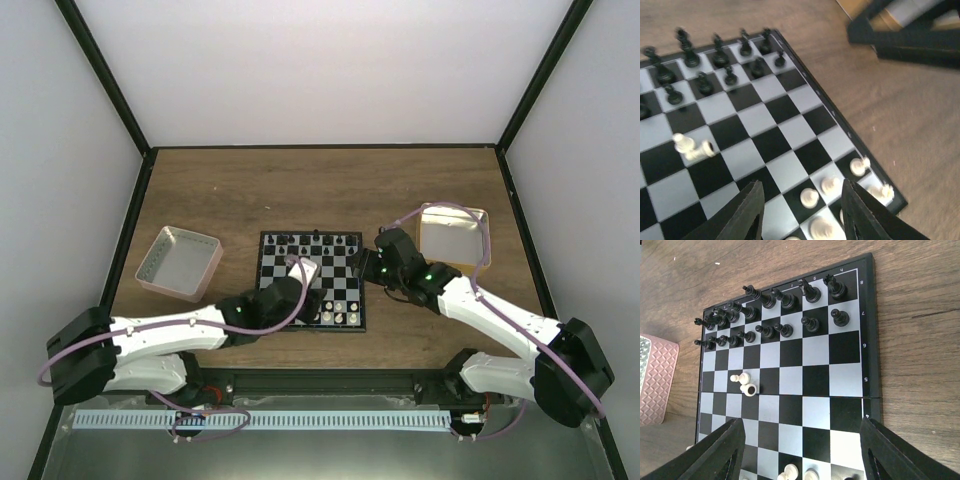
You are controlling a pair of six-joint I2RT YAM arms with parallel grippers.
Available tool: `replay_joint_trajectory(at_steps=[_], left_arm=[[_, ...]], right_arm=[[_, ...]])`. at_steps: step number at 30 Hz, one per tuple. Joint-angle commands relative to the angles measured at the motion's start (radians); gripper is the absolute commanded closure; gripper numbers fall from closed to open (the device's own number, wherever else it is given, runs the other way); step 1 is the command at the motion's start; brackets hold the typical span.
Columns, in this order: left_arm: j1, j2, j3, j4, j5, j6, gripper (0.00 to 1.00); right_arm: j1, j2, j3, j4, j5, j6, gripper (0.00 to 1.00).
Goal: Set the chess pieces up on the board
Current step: Place the chess piece on the chessboard, then pick up the chess piece from the chessboard.
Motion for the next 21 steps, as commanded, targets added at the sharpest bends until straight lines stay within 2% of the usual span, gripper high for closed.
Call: replay_joint_trajectory(at_steps=[1,5,10,13,17,21], left_arm=[[0.065,0.013,0.118,-0.178,-0.069,-0.118,0.54],[0.158,0.076,0.195,-0.294,0.038,-0.195,0.53],[0.279,0.165,0.219,-0.337,0.188,-0.253,0.53],[0.308,0.213,0.226,-0.342,0.204,-0.283,0.55],[0.349,0.266,0.235,-0.336,0.235,-0.278,0.61],[0.376,0.304,0.256,-0.328,0.245,-0.263,0.62]], right_arm=[[-0.006,0.005,0.002,0.022,-0.025,-0.027,0.35],[-0.006,0.039,0.018,0.056,-0.105,-0.114,0.39],[-0.005,0.100,0.049,0.040,-0.130,-0.144,0.40],[-0.004,0.136,0.051,0.052,-0.165,-0.159,0.42],[0.001,0.180,0.070,0.056,-0.183,-0.177,0.44],[0.003,0.200,0.074,0.065,-0.188,-0.180,0.45]])
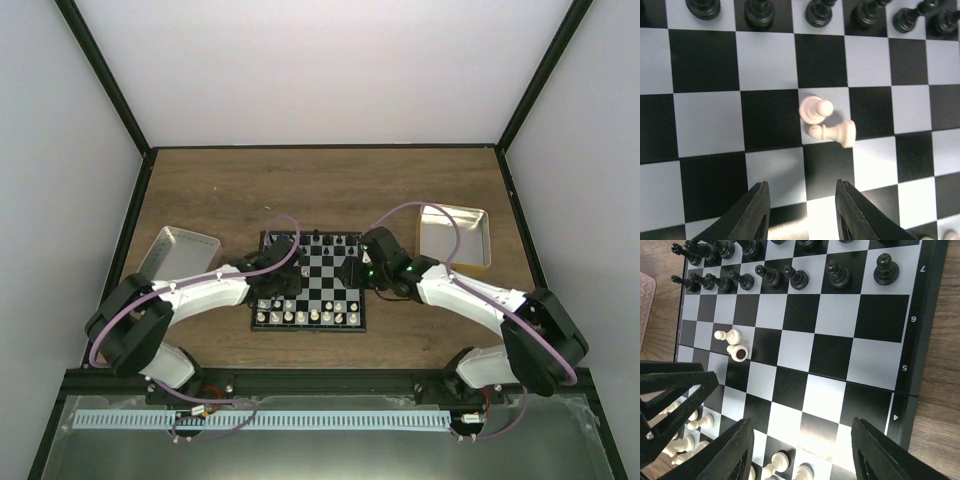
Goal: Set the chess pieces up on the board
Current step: Pick up the chess piece from the chessboard.
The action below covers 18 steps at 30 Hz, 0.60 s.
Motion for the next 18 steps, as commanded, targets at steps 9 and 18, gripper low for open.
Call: replay_joint_trajectory(at_steps=[9,18], left_arm=[[0.072,0.106,0.128,0.002,-0.003,0.070,0.61],[0.089,0.186,0.169,0.014,0.009,0.095,0.72]], right_arm=[[0.002,0.038,0.038,0.039,-0.029,-0.008,0.46],[0.003,0.038,0.023,0.039,-0.028,-0.004,0.47]])
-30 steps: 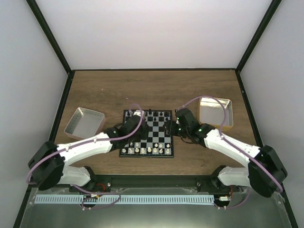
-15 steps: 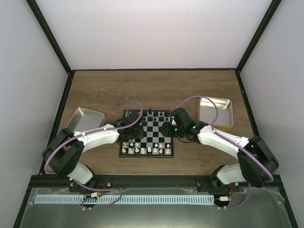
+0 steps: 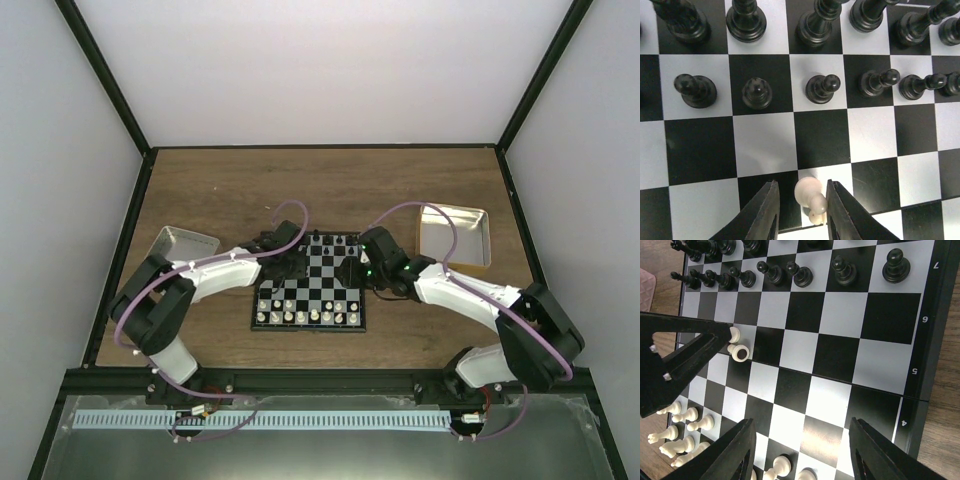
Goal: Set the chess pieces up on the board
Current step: Pick up the chess piece from the chessboard.
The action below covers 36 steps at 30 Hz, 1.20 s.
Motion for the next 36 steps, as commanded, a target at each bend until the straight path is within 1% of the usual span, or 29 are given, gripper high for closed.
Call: replay_joint_trajectory(at_steps=[1,7,12,15,20,24,27,30,34,36], left_arm=[[0.009,0.032,0.024,0.017,0.009,0.021,0.72],[0.032,0.035,0.014,0.039,0.032,0.018,0.73],[0.038,0.027,0.001,0.040,0.032,0.029,0.88],[0.040,0.003,-0.010,0.026,0.018,0.035,0.94],[0.041,-0.084,-0.044,-0.007,0.013,0.053,0.95],[0.036,-0.158,-0.081,-0.024,0.062,0.078,0.95],[0.006,-0.210,-0.111,-0.028,0.085,0.089,0.95],[-0.056,-0.238,-0.119,-0.030,0.083,0.108,0.94],[-0.164,-0.216,-0.100,-0.030,0.045,0.127,0.94],[-0.199,-0.184,-0.084,-0.036,0.019,0.124,0.94]], right_arm=[[0.001,0.002,0.014,0.014,-0.009,0.003,0.47],[0.002,0.003,0.013,0.016,-0.017,0.007,0.49],[0.002,0.002,0.011,0.017,-0.017,0.008,0.49],[0.002,0.003,0.007,0.020,-0.022,0.014,0.49],[0.002,0.003,0.008,0.027,-0.028,0.016,0.50],[0.003,0.001,0.008,0.028,-0.021,0.017,0.50],[0.002,-0.008,0.001,0.029,-0.010,0.029,0.50],[0.002,-0.034,-0.017,0.029,0.021,0.059,0.50],[0.002,-0.101,-0.056,0.026,0.083,0.112,0.50],[0.001,-0.138,-0.074,0.023,0.108,0.129,0.50]])
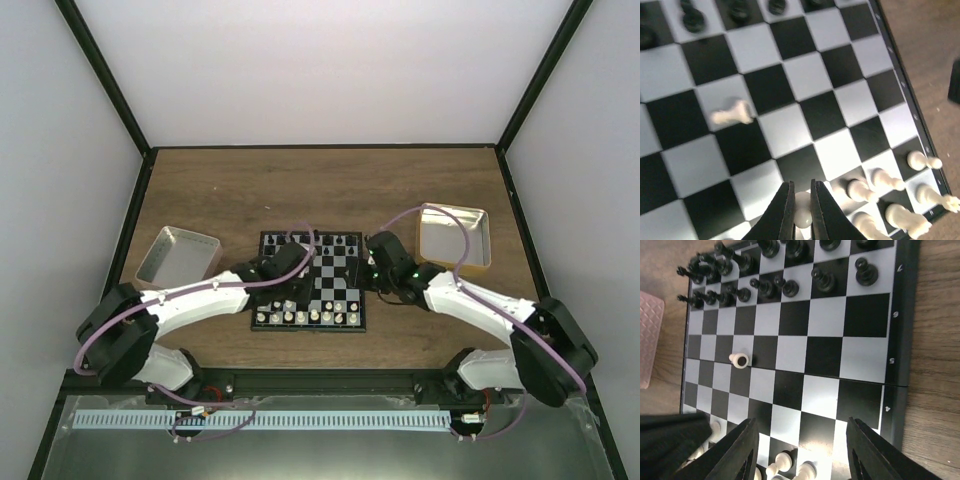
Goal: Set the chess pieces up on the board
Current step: Pick up the chess piece from the chessboard, then place the chess piece on the chessboard.
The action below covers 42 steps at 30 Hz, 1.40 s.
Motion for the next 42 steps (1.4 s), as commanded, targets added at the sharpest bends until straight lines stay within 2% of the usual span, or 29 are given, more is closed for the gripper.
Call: replay_joint_trajectory(at_steps=[1,7,13,20,32,42], left_arm=[[-0.069,0.055,0.035,-0.016,-0.043,0.022,0.94],[-0.119,0.134,0.066,-0.027,-0.073,0.043,0.93],[-0.124,0.181,0.059,-0.008,-0.024,0.055,0.93],[-0.123,0.182,0.051,-0.024,-0.009,0.059,0.90],[-0.124,0.155,0.070,-0.092,-0.009,0.107,0.92],[-0.121,0.143,0.121,-0.116,0.026,0.125,0.78]], right_arm=[[0.002,-0.094,-0.035,0.000,0.086,0.064,0.50],[0.002,-0.170,-0.069,-0.028,0.119,0.090,0.49],[0.002,-0.213,-0.096,-0.038,0.117,0.097,0.49],[0.002,-0.230,-0.104,-0.042,0.113,0.102,0.49],[0.002,-0.203,-0.099,-0.024,0.101,0.100,0.49],[0.002,-0.181,-0.084,-0.018,0.092,0.089,0.50]])
